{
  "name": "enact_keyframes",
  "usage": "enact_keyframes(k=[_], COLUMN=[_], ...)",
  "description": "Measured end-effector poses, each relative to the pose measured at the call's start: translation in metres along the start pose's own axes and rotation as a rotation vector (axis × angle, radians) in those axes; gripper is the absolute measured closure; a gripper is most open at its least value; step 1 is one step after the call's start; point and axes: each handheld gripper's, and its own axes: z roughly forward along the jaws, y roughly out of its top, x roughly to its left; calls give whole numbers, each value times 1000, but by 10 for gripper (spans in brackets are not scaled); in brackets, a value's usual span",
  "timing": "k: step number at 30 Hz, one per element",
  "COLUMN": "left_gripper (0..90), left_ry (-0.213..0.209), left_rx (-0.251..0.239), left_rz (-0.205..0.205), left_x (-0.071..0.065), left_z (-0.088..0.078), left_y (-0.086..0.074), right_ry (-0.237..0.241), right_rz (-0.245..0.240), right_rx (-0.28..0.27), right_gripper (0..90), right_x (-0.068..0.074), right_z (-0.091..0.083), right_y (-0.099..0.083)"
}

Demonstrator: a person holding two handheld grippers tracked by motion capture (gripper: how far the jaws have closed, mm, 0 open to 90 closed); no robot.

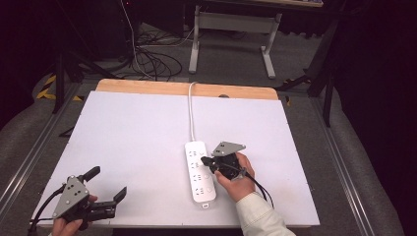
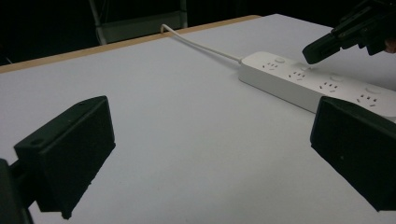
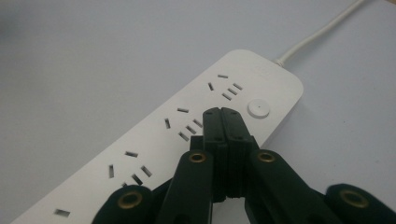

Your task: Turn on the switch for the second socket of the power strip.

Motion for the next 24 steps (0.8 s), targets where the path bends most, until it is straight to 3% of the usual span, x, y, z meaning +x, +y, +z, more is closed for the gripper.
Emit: enact_keyframes(k=[24], left_gripper=[5], left_ry=[0], left_rx=[0], left_rz=[0], left_x=[0], left_z=[0], left_y=[0], right_ry=[-31], right_rz=[-14], right_rx=[0], right_gripper=[900], right_x=[5], right_z=[5], right_y=[-5])
